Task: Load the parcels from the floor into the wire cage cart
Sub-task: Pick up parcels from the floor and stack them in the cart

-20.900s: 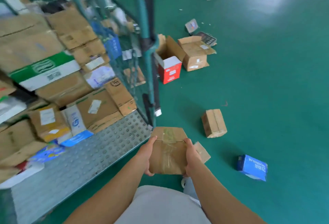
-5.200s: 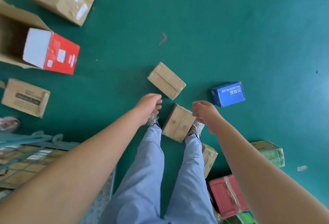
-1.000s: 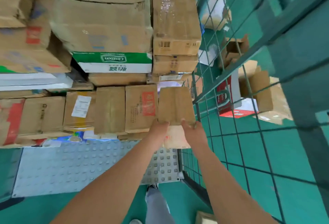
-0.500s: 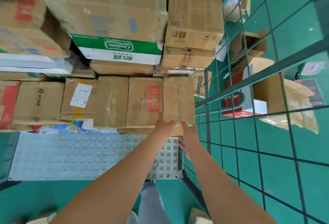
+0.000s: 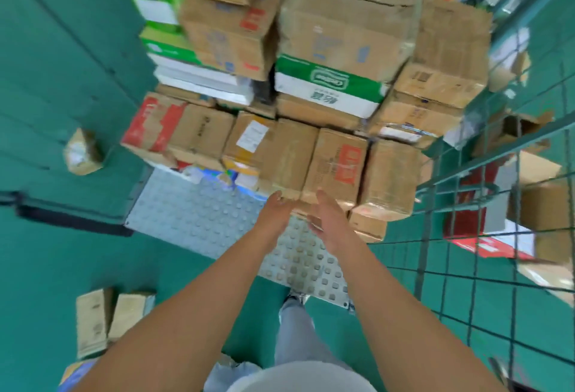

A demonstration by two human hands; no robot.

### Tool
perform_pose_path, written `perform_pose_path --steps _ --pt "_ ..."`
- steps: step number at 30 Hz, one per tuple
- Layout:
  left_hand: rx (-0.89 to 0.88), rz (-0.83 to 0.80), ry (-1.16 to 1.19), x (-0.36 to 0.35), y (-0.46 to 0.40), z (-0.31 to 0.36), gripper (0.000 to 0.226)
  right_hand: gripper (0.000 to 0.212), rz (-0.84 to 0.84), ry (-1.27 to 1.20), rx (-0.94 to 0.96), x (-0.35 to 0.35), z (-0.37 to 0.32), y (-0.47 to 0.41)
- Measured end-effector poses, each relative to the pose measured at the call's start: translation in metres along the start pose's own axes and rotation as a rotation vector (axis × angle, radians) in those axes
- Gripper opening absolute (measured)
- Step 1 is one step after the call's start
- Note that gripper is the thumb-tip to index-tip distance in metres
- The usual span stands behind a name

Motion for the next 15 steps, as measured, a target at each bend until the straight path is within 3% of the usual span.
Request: perform_pose_path --steps 8,15 --pt "-0.011 0.149 0.288 0.203 0.107 -0.145 0.046 0.035 -0.295 0.232 0.062 -0.173 0.06 0.138" --pt "-0.082 0.28 0.631 0.341 0.197 -0.283 0.051 0.04 -0.558 0.474 0.123 -0.323 0.138 0.24"
Point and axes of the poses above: each hand's wrist, its own y-axis away from the middle knuckle, its own x-axis out of the back of the hand, z = x × y, the point moved 9 cm from there along -y, towards the middle knuckle, and after that the axes turned 9 degrees about x, right-handed, at the moved point
